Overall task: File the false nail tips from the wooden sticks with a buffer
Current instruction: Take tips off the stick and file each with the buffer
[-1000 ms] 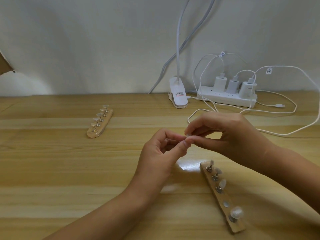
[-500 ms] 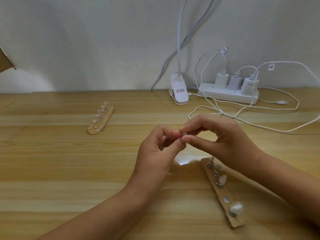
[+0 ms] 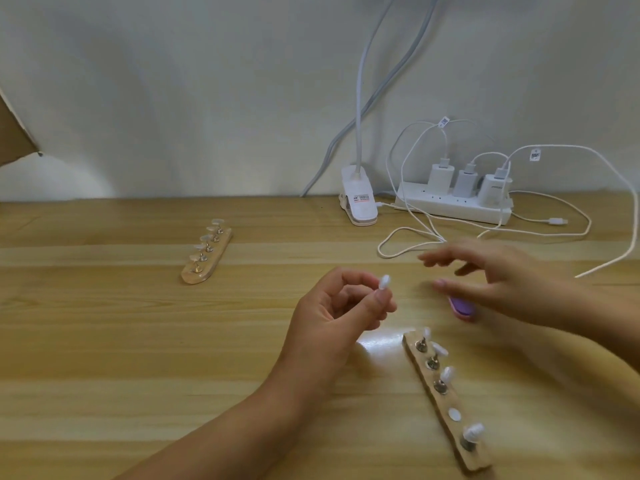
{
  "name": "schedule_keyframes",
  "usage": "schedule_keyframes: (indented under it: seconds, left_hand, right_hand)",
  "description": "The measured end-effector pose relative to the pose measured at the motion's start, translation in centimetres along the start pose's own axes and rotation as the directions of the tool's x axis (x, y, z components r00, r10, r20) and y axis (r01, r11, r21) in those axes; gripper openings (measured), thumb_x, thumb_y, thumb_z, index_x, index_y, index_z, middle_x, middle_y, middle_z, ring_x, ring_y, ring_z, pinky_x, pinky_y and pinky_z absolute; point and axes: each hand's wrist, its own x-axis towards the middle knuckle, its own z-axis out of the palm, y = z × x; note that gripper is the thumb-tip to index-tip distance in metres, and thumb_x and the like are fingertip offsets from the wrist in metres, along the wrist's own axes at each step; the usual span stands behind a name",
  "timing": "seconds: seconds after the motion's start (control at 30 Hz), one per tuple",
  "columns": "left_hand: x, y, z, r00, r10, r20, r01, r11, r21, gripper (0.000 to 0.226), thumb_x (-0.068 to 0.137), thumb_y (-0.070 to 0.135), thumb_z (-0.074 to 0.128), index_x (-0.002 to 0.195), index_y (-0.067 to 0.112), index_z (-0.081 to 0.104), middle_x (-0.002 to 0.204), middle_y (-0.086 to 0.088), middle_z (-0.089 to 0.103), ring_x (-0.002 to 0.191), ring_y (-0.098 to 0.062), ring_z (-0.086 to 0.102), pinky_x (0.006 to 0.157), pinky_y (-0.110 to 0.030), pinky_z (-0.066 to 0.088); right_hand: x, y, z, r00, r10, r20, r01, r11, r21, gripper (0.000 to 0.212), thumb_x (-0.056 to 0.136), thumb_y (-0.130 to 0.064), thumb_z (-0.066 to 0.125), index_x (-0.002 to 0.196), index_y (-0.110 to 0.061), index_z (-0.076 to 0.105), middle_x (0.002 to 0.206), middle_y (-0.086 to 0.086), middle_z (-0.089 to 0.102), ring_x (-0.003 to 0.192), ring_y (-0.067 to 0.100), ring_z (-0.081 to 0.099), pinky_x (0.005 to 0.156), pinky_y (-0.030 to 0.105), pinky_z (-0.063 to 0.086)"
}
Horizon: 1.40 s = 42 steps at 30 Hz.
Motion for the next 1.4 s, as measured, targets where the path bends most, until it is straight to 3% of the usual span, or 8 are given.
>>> schedule_keyframes:
  seconds: [0.17, 0.37, 0.5, 0.73, 0.8, 1.03, 1.27, 1.4]
  left_hand:
    - [0.3, -0.3, 0.0, 0.999, -0.033, -0.006, 0.033, 0.999, -0.014, 0.021, 0.074, 0.026, 0.071, 0.092, 0.015, 0.069, 0.079, -0.001, 0.073, 0.078, -0.007, 0.068, 0.069, -0.014, 0.051]
    - [0.3, -0.4, -0.1, 0.998, -0.070, 0.006, 0.070, 0.997, 0.026, 0.024, 0.072, 0.033, 0.072, 0.092, 0.021, 0.077, 0.087, -0.001, 0.075, 0.084, -0.008, 0.069, 0.073, -0.015, 0.051]
    - [0.3, -0.3, 0.0, 0.996, -0.082, 0.024, 0.081, 0.996, 0.046, 0.024, 0.074, 0.032, 0.069, 0.094, 0.021, 0.077, 0.085, -0.002, 0.075, 0.080, -0.006, 0.068, 0.070, -0.014, 0.050]
    - [0.1, -0.4, 0.3, 0.989, -0.100, 0.108, 0.086, 0.988, 0.131, 0.009, 0.083, 0.021, 0.068, 0.087, 0.020, 0.076, 0.076, 0.002, 0.073, 0.074, -0.004, 0.067, 0.066, -0.013, 0.049]
    - [0.1, -0.5, 0.3, 0.988, -0.087, 0.128, 0.065, 0.984, 0.165, 0.009, 0.087, 0.015, 0.068, 0.086, 0.021, 0.075, 0.074, 0.004, 0.073, 0.073, -0.003, 0.066, 0.067, -0.013, 0.049]
    - [0.2, -0.7, 0.4, 0.987, -0.063, 0.147, 0.028, 0.974, 0.225, 0.008, 0.079, 0.031, 0.066, 0.080, 0.034, 0.074, 0.076, 0.009, 0.072, 0.075, -0.004, 0.065, 0.069, -0.015, 0.048]
    - [0.2, -0.6, 0.4, 0.984, -0.051, 0.171, 0.011, 0.973, 0.229, 0.008, 0.080, 0.030, 0.066, 0.077, 0.032, 0.073, 0.073, 0.009, 0.069, 0.072, -0.003, 0.062, 0.068, -0.014, 0.046]
    - [0.1, -0.2, 0.5, 0.984, -0.035, 0.177, 0.008, 0.988, 0.152, 0.008, 0.085, 0.021, 0.068, 0.077, 0.021, 0.069, 0.068, 0.010, 0.066, 0.064, 0.000, 0.059, 0.063, -0.010, 0.044]
  right_hand:
    - [-1.7, 2.8, 0.9, 0.994, -0.015, 0.109, 0.019, 0.999, -0.028, 0.068, 0.077, -0.053, 0.064, 0.140, -0.036, 0.043, 0.134, -0.022, 0.046, 0.124, -0.010, 0.043, 0.099, 0.003, 0.032]
    - [-1.3, 3.7, 0.5, 0.990, -0.050, 0.135, 0.052, 0.999, -0.009, 0.049, 0.085, -0.024, 0.074, 0.130, -0.031, 0.057, 0.133, -0.021, 0.048, 0.124, -0.009, 0.045, 0.099, 0.003, 0.033]
    - [-1.5, 3.1, 1.2, 0.994, -0.091, -0.053, 0.095, 0.991, 0.090, 0.040, 0.078, -0.023, 0.078, 0.115, -0.028, 0.065, 0.123, -0.011, 0.057, 0.117, 0.005, 0.055, 0.095, 0.012, 0.044]
    - [-2.1, -2.1, 3.6, 0.922, -0.143, -0.360, 0.288, 0.873, 0.394, 0.057, 0.070, -0.044, 0.078, 0.122, -0.032, 0.057, 0.107, -0.013, 0.062, 0.101, 0.015, 0.062, 0.087, 0.023, 0.052]
    - [-2.2, -2.9, 4.0, 0.908, -0.164, -0.386, 0.314, 0.874, 0.370, 0.054, 0.068, -0.044, 0.075, 0.116, -0.026, 0.060, 0.106, -0.012, 0.064, 0.099, 0.015, 0.063, 0.085, 0.025, 0.053]
    - [-2.3, -2.9, 4.5, 0.871, -0.283, -0.402, 0.380, 0.906, 0.184, 0.049, 0.076, -0.041, 0.075, 0.117, -0.019, 0.062, 0.112, -0.001, 0.062, 0.099, 0.020, 0.060, 0.082, 0.024, 0.049]
    - [-2.4, -2.8, 4.4, 0.873, -0.311, -0.376, 0.383, 0.914, 0.134, 0.049, 0.078, -0.042, 0.073, 0.120, -0.018, 0.062, 0.113, -0.003, 0.062, 0.102, 0.018, 0.059, 0.083, 0.022, 0.048]
    - [-2.8, -2.8, 4.5, 0.833, -0.441, -0.334, 0.459, 0.888, -0.030, 0.048, 0.079, -0.041, 0.075, 0.119, -0.015, 0.064, 0.115, -0.003, 0.060, 0.111, 0.014, 0.057, 0.095, 0.023, 0.043]
